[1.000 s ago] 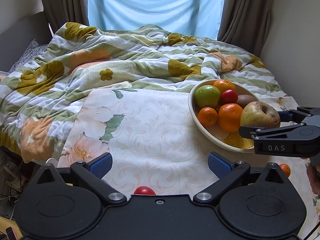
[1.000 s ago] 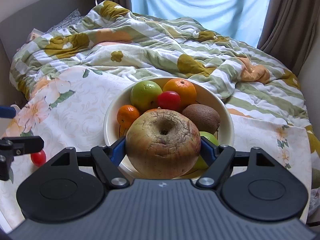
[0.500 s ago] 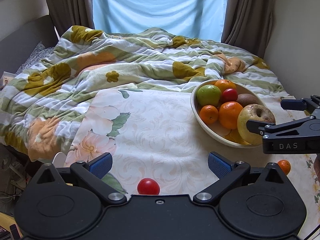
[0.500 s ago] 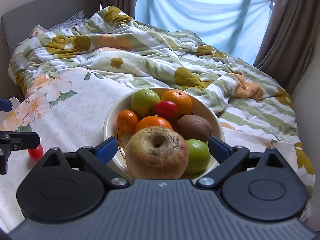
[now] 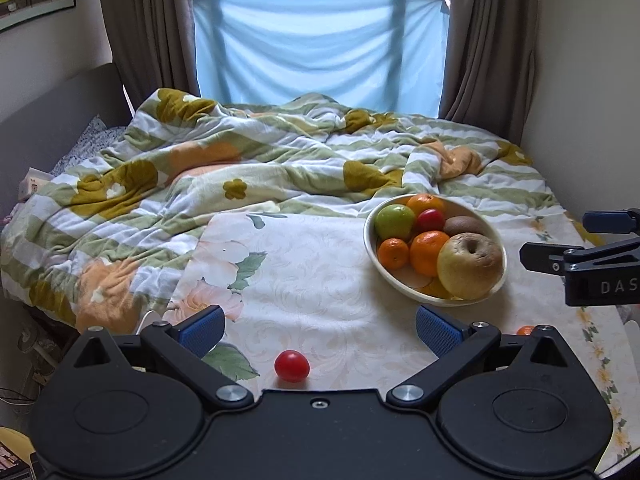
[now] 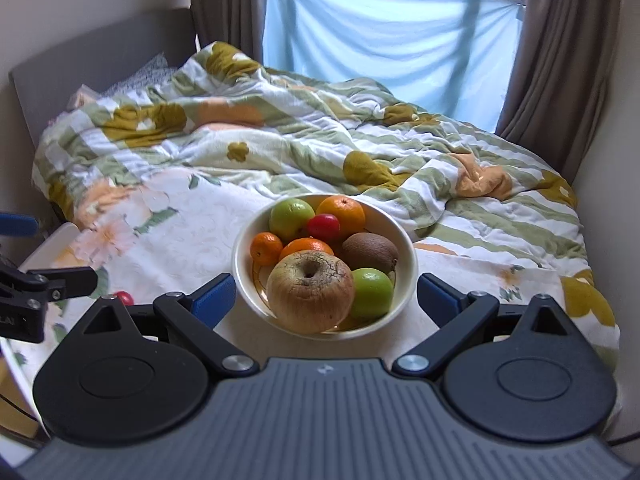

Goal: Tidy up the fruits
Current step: 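Move both tools away from the bowl toward the last tomato and tangerine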

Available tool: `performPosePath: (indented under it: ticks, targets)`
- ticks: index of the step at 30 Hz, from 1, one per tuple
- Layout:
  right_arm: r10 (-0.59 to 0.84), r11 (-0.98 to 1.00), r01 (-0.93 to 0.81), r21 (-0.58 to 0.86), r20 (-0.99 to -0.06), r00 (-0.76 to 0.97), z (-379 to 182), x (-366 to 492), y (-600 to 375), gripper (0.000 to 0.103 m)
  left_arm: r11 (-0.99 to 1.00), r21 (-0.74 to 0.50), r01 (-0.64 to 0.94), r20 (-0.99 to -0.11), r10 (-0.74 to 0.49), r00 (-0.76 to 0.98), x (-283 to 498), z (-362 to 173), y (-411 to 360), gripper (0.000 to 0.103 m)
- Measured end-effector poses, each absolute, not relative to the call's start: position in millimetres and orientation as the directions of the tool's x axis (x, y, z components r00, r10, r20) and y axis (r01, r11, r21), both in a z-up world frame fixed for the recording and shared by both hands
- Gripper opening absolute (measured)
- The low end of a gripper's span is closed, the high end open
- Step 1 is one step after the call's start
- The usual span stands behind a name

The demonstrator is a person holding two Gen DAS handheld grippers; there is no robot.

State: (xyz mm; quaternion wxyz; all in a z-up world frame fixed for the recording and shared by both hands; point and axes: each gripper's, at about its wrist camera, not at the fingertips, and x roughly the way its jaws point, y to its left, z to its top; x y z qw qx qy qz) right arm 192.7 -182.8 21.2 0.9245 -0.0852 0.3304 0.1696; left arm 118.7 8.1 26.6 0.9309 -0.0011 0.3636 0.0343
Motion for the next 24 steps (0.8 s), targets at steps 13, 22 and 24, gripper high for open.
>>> performPosePath:
  ticks: [13, 22, 24]
  targets:
    - [0.262, 0.954, -0.297, 0.046, -0.614, 0.745, 61, 126, -208, 0.103, 0.996, 0.06, -0.067, -0.635, 0.09, 0.767, 72, 32, 8, 0.103]
    - [0.206, 0.97, -0.24, 0.038, -0.654, 0.728, 27, 109, -222, 0.103, 0.998, 0.025, -0.066, -0.693, 0.065, 0.718, 81, -10, 31, 0.103]
    - [0.187, 0.973, -0.229, 0.026, -0.67, 0.718, 14, 112, -225, 0.103, 0.998, 0.02, -0.061, -0.698, 0.058, 0.714, 86, -21, 37, 0.103]
